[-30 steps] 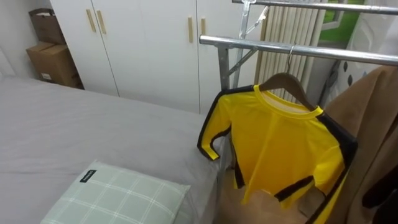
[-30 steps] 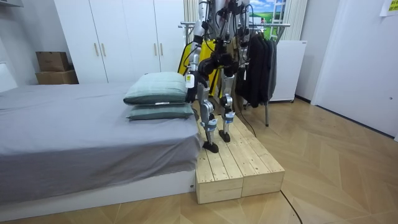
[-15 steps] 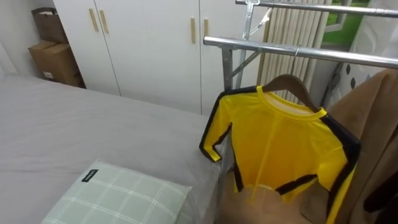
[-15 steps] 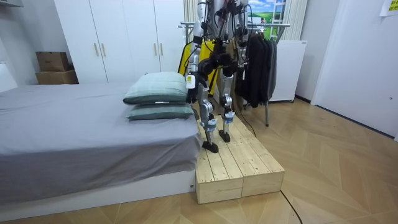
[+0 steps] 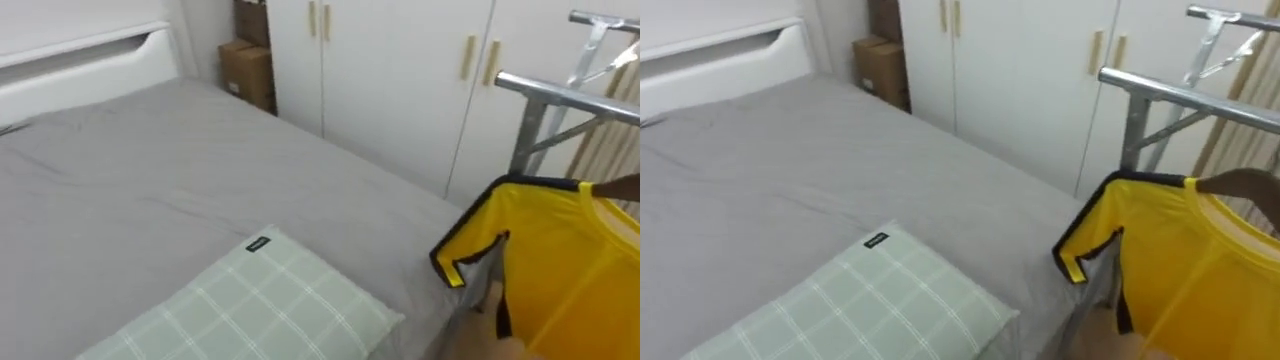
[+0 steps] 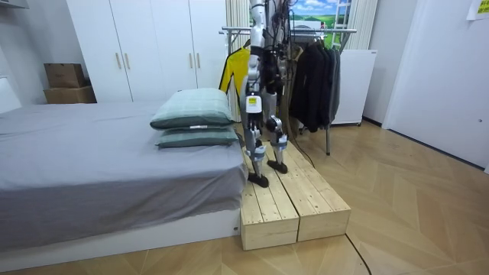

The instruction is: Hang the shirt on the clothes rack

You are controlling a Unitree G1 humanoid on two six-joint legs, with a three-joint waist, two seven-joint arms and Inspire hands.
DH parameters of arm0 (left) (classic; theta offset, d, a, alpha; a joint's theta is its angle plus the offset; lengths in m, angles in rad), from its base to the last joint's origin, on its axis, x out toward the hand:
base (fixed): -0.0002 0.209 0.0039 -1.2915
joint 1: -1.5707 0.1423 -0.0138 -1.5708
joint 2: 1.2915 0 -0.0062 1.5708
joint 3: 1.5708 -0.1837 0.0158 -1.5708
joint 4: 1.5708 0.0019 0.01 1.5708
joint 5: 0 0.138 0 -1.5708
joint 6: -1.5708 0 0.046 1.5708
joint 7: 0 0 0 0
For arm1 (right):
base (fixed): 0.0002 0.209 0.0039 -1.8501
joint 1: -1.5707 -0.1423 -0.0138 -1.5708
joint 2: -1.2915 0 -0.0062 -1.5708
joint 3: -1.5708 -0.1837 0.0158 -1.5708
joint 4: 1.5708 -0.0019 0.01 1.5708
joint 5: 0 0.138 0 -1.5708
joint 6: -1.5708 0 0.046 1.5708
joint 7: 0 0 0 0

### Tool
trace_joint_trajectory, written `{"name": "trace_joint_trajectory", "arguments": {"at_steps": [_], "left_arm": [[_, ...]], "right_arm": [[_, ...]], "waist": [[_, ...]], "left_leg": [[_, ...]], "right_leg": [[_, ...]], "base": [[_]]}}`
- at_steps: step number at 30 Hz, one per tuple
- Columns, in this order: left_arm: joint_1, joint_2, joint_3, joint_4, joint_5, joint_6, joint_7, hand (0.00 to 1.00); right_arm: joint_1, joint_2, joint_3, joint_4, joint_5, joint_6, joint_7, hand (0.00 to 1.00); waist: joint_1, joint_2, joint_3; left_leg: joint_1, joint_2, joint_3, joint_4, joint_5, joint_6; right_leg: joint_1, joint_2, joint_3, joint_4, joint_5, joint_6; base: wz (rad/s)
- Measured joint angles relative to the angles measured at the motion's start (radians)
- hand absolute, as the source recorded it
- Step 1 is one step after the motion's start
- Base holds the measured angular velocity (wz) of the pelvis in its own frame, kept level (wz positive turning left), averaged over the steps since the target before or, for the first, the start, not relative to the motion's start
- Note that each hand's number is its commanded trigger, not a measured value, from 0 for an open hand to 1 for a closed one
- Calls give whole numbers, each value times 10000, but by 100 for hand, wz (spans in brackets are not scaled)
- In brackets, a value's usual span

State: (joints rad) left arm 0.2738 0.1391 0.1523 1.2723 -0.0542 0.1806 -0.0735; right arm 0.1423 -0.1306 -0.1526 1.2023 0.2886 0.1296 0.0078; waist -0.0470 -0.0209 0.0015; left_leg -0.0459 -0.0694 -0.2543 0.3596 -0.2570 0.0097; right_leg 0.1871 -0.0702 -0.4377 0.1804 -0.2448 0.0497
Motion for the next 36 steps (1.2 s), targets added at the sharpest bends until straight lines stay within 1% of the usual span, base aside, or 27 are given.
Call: {"name": "trace_joint_trajectory", "arguments": {"at_steps": [2, 4, 5, 7, 8, 9, 10, 11, 12, 13, 15, 16, 17, 18, 19, 20, 21, 22, 26, 28, 29, 30, 31, 32, 33, 34, 36], "left_arm": [[22, -44, 38, 2, -236, -55, 6, 0], [-22, -85, 225, -4, -243, -130, 7, 0], [-26, -90, 233, -6, -242, -151, 8, 0], [-56, -78, 234, -34, -225, -163, 8, 0], [-76, -78, 236, -31, -236, -158, 8, 0], [-116, -94, 348, -8, -234, -164, 8, 0], [-204, -102, 555, -41, -240, -167, 8, 0], [-262, -109, 665, -43, -242, -157, 11, 0], [-343, -147, 813, -92, -234, -148, 31, 0], [-263, -167, 822, -109, -231, -71, 48, 0], [-133, 0, 905, -122, -245, 10, 142, 0], [-73, 14, 970, -141, -322, 8, 260, 0], [-80, -10, 980, -156, -333, 8, 269, 0], [-73, -13, 988, -166, -341, 8, 270, 0], [-151, -4, 990, -204, -340, 7, 273, 0], [-179, -2, 990, -253, -340, 7, 274, 0], [-206, -9, 978, -326, -343, -28, 274, 0], [-197, -11, 987, -329, -345, -88, 275, 0], [-154, -1, 999, -326, -345, -110, 275, 0], [-148, -18, 988, -314, -337, -112, 276, 0], [-151, -31, 980, -317, -341, -116, 278, 0], [-130, -12, 990, -319, -339, -136, 279, 0], [-150, 19, 1047, -288, -313, -169, 279, 0], [-163, 37, 1107, -202, -302, -166, 283, 0], [-119, 86, 1147, -164, -311, -184, 282, 0], [-136, 24, 1149, -160, -334, -186, 282, 0], [-146, 17, 1124, -209, -373, -146, 282, 0]], "right_arm": [[19, -9, 10, -11, -142, 26, 12, 0], [-25, -32, 7, -24, -336, 23, 45, 0], [-47, -38, 3, -22, -332, 21, 42, 0], [-19, -80, 6, 3, -273, 21, 35, 0], [-16, -90, 5, 24, -257, 22, 34, 0], [6, -95, -52, 58, -242, 22, 38, 0], [71, -107, -103, 138, -263, 25, 47, 0], [64, -121, -149, 210, -285, 27, 54, 0], [16, -186, -216, 366, -353, 30, 69, 0], [-57, -224, -204, 347, -513, 24, 51, 0], [57, -95, -153, 109, -547, 37, 18, 0], [113, -121, -119, 79, -560, 122, 23, 0], [113, -164, -122, 79, -589, 152, 20, 0], [105, -182, -146, 77, -664, 148, 67, 0], [115, -183, -173, 66, -734, 122, 194, 0], [128, -182, -172, 71, -773, 117, 244, 0], [133, -194, -175, 83, -820, 116, 285, 0], [127, -200, -185, 76, -843, 80, 282, 0], [-26, -208, -238, 39, -1086, 30, 205, 0], [-37, -224, -239, 72, -1169, 29, 72, 0], [-58, -232, -242, 74, -1131, 28, 25, 0], [-148, -221, -226, 36, -1037, -2, -11, 0], [-359, -199, -201, 46, -1048, -66, -17, 0], [-322, -189, -230, 55, -1058, -91, -16, 0], [-282, -166, -272, 16, -1058, -108, -22, 0], [-324, -235, -251, 24, -1048, -73, -33, 0], [-252, -243, -209, 22, -999, -77, -21, 0]], "waist": [[10, 11, 3], [48, 25, -3], [109, 48, -1], [203, 158, 6], [195, 151, 31], [156, 110, 57], [153, 81, 55], [158, 44, 73], [236, -19, 43], [217, 146, 63], [232, 155, 73], [251, 150, 96], [250, 187, 117], [273, 200, 141], [210, 192, 104], [237, 125, 99], [305, 39, 112], [459, 38, 110], [819, 54, 139], [864, 258, 115], [885, 477, 115], [1009, 629, 95], [1082, 557, 180], [944, 539, 208], [827, 447, 66], [800, 467, 117], [693, 436, 103]], "left_leg": [[-187, 1, 226, 216, 3, -2], [-672, 187, 1240, 598, 3, 1], [-775, 210, 1305, 695, 3, 1], [-1060, 46, 833, 848, 117, -73], [-1114, 21, 870, 843, 195, -58], [-1240, 49, 1315, 782, 404, 7], [-1353, 252, 2483, 626, 661, 167], [-1367, 412, 3131, 543, 776, 227], [-1516, 746, 4255, 1145, 659, 290], [-1641, 1390, 5177, 2448, 48, 264], [-1221, 1982, 5539, 2962, -596, 39], [-991, 2099, 5510, 2772, -855, -246], [-967, 2074, 5510, 2599, -940, -251], [-968, 1841, 5269, 2309, -994, -140], [-929, 1538, 4923, 2012, -923, 13], [-840, 1407, 4845, 1837, -867, 109], [-690, 1228, 4745, 1511, -783, 207], [-563, 1138, 4639, 1348, -687, 231], [-463, 924, 4588, 1218, -662, 271], [-308, 993, 4322, 1112, -589, 360], [-255, 1103, 4257, 1067, -575, 359], [-201, 1131, 3875, 1000, -501, 318], [-184, 1105, 3709, 913, -476, 260], [-202, 1093, 3544, 901, -490, 208], [-71, 1093, 3694, 830, -464, 157], [33, 1126, 3953, 828, -467, 154], [125, 1147, 4242, 698, -464, 159]], "right_leg": [[168, 42, 351, 9, -33, -8], [237, 97, 598, 60, -154, -34], [238, 131, 557, 61, -156, -34], [355, 209, -195, 36, -156, -34], [435, 207, -420, 31, -156, -35], [555, 169, -877, 19, -156, -35], [693, 35, -1378, -121, -155, -37], [715, -27, -1688, -232, -172, -64], [729, -119, -2431, -487, -290, -151], [785, -36, -2978, -475, -424, -65], [880, 35, -3340, -364, -553, 26], [883, -2, -3545, -174, -654, 135], [883, -20, -3610, -52, -697, 199], [947, -61, -3475, 159, -785, 323], [871, -136, -2981, 306, -799, 324], [783, -172, -2626, 398, -787, 302], [689, -240, -1786, 605, -726, 199], [621, -282, -1297, 843, -656, 100], [575, -378, -1171, 1154, -538, 165], [251, -513, -965, 2039, -459, 117], [45, -527, -587, 2225, -607, 7], [-499, -427, 262, 1872, -775, 7], [-1214, -517, 746, 1404, -612, -18], [-1227, -529, 682, 1551, -373, -52], [-1086, -582, 460, 1406, -333, -89], [-958, -579, 367, 1324, -333, -101], [-810, -605, 265, 1254, -337, -77]], "base": [[115], [109], [94], [95], [125], [143], [137], [106], [66], [56], [60], [63], [62], [72], [76], [69], [42], [30], [11], [19], [-8], [-44], [-27], [0], [27], [15], [17]]}}
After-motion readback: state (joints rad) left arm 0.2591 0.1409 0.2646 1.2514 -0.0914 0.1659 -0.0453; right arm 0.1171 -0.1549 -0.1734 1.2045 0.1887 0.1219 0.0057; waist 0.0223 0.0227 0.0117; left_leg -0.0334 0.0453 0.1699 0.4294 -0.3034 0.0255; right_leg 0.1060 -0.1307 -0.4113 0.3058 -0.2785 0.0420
